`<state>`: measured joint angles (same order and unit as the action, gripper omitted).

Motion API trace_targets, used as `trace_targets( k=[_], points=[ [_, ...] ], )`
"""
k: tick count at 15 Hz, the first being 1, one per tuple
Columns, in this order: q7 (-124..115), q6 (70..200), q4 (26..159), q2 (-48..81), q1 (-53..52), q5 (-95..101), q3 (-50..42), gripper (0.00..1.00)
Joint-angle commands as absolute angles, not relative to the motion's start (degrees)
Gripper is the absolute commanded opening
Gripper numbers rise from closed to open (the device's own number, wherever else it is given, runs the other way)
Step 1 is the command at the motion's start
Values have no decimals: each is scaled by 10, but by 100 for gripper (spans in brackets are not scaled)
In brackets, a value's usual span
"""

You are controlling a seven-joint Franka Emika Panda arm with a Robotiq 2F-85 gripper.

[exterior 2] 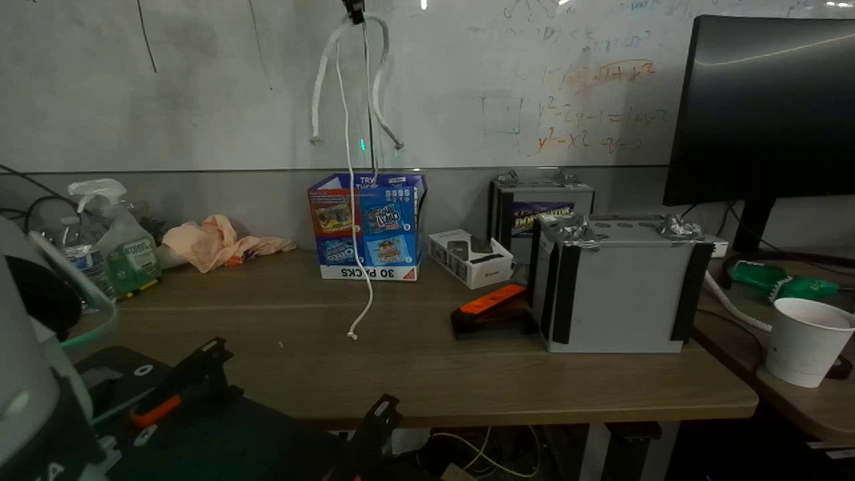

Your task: Put the ropes inside the blue box.

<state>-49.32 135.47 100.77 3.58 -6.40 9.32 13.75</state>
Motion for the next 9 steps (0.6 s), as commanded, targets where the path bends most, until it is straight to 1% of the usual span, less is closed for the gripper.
trace_targets(
  k=[1,6,9],
  points=[
    [-561,1336,975,57,-100,118,119,3],
    [-609,1309,981,50,-123,121,116,3],
    [-648,1304,966,78,-126,124,110,3]
  ],
)
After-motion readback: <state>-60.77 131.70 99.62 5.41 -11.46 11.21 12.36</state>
